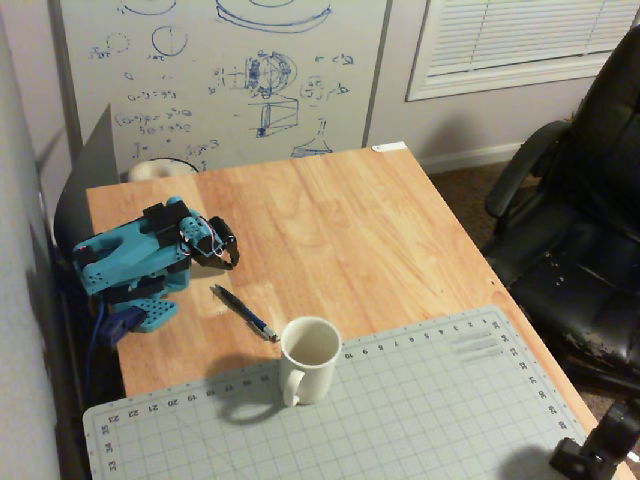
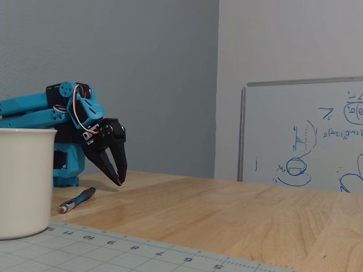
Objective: Touch the pen.
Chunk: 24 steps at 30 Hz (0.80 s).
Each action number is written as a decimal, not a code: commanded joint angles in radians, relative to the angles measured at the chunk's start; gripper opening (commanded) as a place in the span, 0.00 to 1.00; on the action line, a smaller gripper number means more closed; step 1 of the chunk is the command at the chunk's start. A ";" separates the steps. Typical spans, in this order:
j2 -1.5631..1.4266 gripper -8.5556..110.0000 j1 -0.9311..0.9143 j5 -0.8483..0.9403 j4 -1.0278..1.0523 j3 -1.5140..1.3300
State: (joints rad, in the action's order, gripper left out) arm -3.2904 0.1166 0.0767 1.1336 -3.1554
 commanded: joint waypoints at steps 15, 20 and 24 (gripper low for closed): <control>0.014 0.08 0.012 0.008 0.003 0.227; 0.066 0.07 0.012 0.008 0.003 0.321; 0.242 0.07 0.012 0.008 0.003 0.457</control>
State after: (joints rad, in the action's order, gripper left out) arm -3.1753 0.1166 0.0767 1.1336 -2.8762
